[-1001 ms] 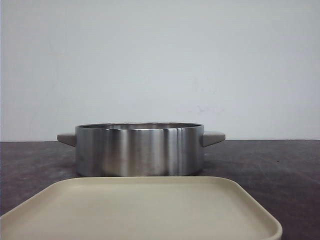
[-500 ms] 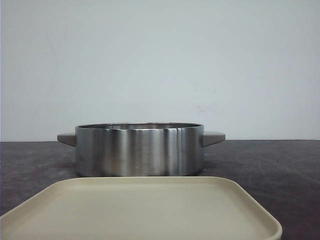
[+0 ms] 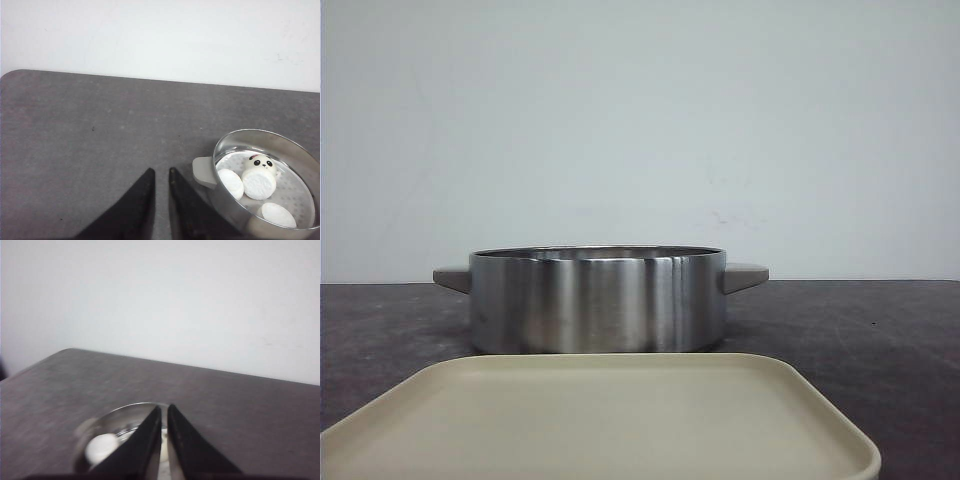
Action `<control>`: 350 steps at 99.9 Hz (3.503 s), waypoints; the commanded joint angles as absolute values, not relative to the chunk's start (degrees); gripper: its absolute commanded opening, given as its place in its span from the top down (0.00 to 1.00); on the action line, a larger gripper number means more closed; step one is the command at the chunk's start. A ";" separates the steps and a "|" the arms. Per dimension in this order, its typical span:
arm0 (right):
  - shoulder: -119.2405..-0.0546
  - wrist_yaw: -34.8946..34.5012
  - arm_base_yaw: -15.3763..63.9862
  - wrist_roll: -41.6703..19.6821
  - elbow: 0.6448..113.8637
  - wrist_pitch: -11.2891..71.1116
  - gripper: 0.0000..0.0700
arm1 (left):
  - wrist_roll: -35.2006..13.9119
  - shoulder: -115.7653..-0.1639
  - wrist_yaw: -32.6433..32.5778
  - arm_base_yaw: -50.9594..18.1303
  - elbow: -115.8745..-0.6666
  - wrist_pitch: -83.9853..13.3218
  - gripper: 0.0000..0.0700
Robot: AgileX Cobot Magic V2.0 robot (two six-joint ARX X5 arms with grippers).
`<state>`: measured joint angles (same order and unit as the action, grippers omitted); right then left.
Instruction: Steam buns
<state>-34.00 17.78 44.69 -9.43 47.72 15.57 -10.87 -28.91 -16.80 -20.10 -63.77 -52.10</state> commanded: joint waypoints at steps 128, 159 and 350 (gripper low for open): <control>-0.21 -3.51 3.81 4.91 0.67 10.04 0.98 | -10.09 -29.10 -17.12 -20.21 -64.25 -51.42 1.00; -0.21 0.01 3.86 4.95 0.71 8.86 0.98 | -10.09 -29.10 -17.12 -20.21 -64.25 -51.42 1.00; -0.21 -0.01 3.86 4.95 0.71 8.91 0.98 | -11.46 -0.16 -4.01 0.01 -1.15 -5.98 1.00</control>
